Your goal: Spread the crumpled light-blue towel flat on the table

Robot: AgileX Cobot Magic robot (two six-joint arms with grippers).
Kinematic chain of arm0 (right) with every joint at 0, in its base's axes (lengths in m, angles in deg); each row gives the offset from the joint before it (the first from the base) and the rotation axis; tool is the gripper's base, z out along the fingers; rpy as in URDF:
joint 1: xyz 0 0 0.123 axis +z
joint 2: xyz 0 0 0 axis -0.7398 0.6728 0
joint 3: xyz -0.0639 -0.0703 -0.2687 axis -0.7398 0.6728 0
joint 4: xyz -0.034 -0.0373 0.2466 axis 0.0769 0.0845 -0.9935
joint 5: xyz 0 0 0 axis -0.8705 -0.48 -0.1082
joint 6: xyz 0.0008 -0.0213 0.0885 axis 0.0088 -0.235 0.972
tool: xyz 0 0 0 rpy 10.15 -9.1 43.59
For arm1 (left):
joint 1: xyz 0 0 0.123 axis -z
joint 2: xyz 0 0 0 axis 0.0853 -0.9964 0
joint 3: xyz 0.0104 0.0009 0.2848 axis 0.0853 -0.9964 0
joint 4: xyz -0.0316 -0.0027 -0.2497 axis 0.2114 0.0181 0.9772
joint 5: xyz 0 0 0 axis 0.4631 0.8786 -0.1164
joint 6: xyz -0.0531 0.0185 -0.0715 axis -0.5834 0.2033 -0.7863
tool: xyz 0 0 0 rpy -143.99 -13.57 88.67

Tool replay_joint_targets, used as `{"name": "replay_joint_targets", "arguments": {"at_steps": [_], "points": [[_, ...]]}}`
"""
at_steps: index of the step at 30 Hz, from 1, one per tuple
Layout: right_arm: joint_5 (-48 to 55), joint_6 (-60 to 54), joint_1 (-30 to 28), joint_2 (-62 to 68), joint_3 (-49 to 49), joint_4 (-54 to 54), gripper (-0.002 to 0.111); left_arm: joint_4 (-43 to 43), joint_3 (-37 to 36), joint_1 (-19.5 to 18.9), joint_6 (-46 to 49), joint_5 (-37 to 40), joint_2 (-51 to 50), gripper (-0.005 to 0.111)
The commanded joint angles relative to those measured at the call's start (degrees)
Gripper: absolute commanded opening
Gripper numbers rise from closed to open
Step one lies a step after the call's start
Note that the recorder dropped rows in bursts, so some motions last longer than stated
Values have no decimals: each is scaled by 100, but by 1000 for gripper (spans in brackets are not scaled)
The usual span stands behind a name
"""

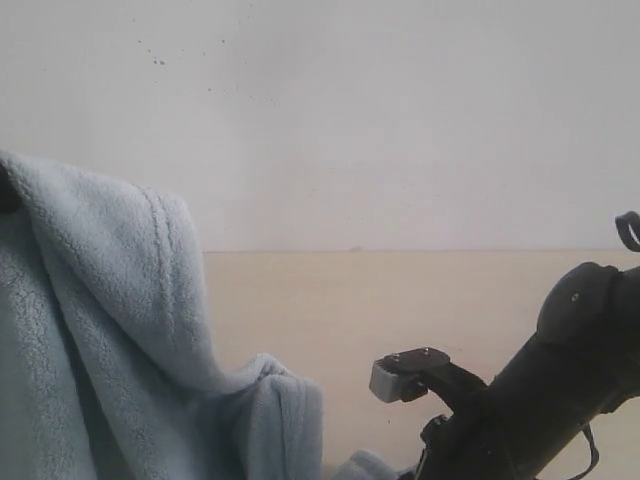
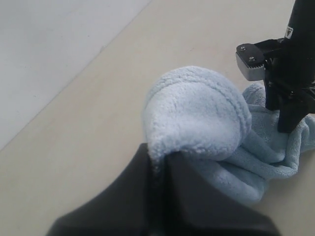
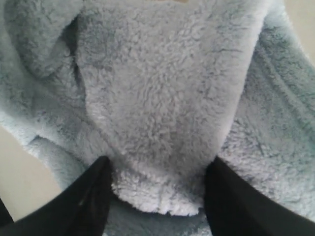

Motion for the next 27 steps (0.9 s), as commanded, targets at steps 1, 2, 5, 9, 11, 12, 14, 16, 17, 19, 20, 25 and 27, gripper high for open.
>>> {"name": "replay_joint_targets", "arguments": {"at_steps": [1,2,5,9,11,12,14,16,17,19,20,25,27], "points": [[-148,-62,28,12,10,-27,29,-1,-15,-6,-62,22,47,4],[-173,-48,28,12,10,-27,22,-1,-15,-6,-62,22,47,4],[-450,139,28,0,10,-27,1,-1,-15,-6,-62,22,47,4],[-459,182,28,-197,10,128,10,-25,-15,-6,-62,124,47,4],[-613,366,18,-519,10,428,9,-25,-15,-6,-62,193,47,4],[-723,540,18,-772,10,597,9,-25,-15,-6,-62,249,47,4],[-802,824,18,-1182,10,937,9,-25,-15,-6,-62,330,47,4],[-844,1379,18,-1600,-4,1645,9,-25,-15,-6,-62,354,47,4],[-904,1884,-5,-1893,-4,2172,9,-70,-15,-6,-158,354,47,4],[-895,2640,-239,-2402,-4,2966,9,-263,-15,-6,-345,432,47,4],[-856,2852,-366,-2576,-4,3164,9,-354,-15,-6,-437,462,47,4],[-598,3274,-1082,-3550,-4,3725,9,-1016,-15,-6,-1023,643,231,4],[-522,3306,-1278,-3919,-4,3768,9,-1117,-25,-6,-1156,643,323,4]]}}
